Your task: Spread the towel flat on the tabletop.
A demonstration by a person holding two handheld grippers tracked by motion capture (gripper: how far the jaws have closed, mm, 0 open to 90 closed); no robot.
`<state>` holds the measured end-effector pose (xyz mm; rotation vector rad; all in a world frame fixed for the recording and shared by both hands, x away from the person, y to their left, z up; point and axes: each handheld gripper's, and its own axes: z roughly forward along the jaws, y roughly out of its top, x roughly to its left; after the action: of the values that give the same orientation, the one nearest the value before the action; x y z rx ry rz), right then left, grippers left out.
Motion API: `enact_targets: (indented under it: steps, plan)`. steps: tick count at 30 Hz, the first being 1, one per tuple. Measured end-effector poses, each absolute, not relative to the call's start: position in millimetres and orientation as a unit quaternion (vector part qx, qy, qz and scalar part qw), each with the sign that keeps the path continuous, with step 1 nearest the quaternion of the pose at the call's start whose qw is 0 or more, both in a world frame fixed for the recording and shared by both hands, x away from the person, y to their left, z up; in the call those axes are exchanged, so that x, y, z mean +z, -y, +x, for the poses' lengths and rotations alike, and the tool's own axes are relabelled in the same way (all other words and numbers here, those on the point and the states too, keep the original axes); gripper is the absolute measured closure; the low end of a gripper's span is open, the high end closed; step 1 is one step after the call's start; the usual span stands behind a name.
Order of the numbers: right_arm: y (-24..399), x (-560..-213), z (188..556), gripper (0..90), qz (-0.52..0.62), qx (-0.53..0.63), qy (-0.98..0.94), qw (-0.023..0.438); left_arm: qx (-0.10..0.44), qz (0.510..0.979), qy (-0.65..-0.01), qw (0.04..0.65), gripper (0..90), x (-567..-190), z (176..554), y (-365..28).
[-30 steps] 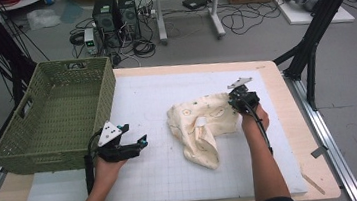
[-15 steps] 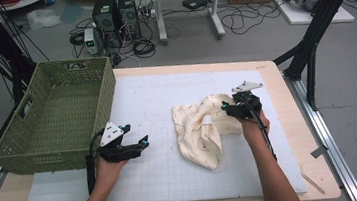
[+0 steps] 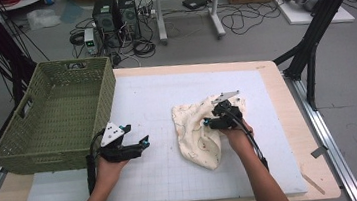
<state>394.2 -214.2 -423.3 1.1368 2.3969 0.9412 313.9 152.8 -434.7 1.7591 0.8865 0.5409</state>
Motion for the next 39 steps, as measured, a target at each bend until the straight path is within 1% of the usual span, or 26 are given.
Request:
enact_targets:
  steps: [2,3,4,5,11,21,30,35,36,37,38,39]
  plan:
    - [215,-427,395,76.7,0.395,0.329,-0.845,0.145,0.225,0.734,-0.371,0.522,21.6,-435,314,-154]
    - [215,-427,394,82.6,0.389,0.329,-0.848,0.145,0.225,0.733,-0.372,0.523,21.6,-435,314,-154]
    - [217,-426,392,86.8,0.382,0.332,-0.849,0.148,0.225,0.733,-0.373,0.522,21.6,-435,314,-155]
    - [219,-424,390,87.5,0.378,0.341,-0.847,0.154,0.225,0.733,-0.374,0.522,21.6,-435,314,-155]
    - [244,-415,370,88.0,0.385,0.369,-0.829,0.171,0.226,0.733,-0.372,0.522,21.6,-435,313,-154]
    - [297,-401,313,87.9,0.39,0.401,-0.802,0.209,0.224,0.738,-0.369,0.519,21.8,-436,314,-150]
    - [341,-406,265,88.0,0.41,0.363,-0.802,0.238,0.211,0.744,-0.365,0.518,23.1,-437,314,-142]
    - [359,-414,249,88.5,0.425,0.343,-0.804,0.233,0.187,0.75,-0.359,0.523,28.1,-437,315,-135]
    - [360,-415,246,88.2,0.425,0.337,-0.808,0.23,0.18,0.752,-0.358,0.524,30.0,-438,315,-134]
    - [361,-416,244,85.3,0.423,0.337,-0.81,0.227,0.172,0.754,-0.358,0.524,30.7,-439,316,-131]
    - [362,-416,242,81.0,0.423,0.341,-0.807,0.231,0.164,0.756,-0.36,0.521,30.7,-440,317,-128]
    - [363,-415,241,78.5,0.424,0.346,-0.804,0.235,0.154,0.762,-0.359,0.516,30.6,-442,318,-124]
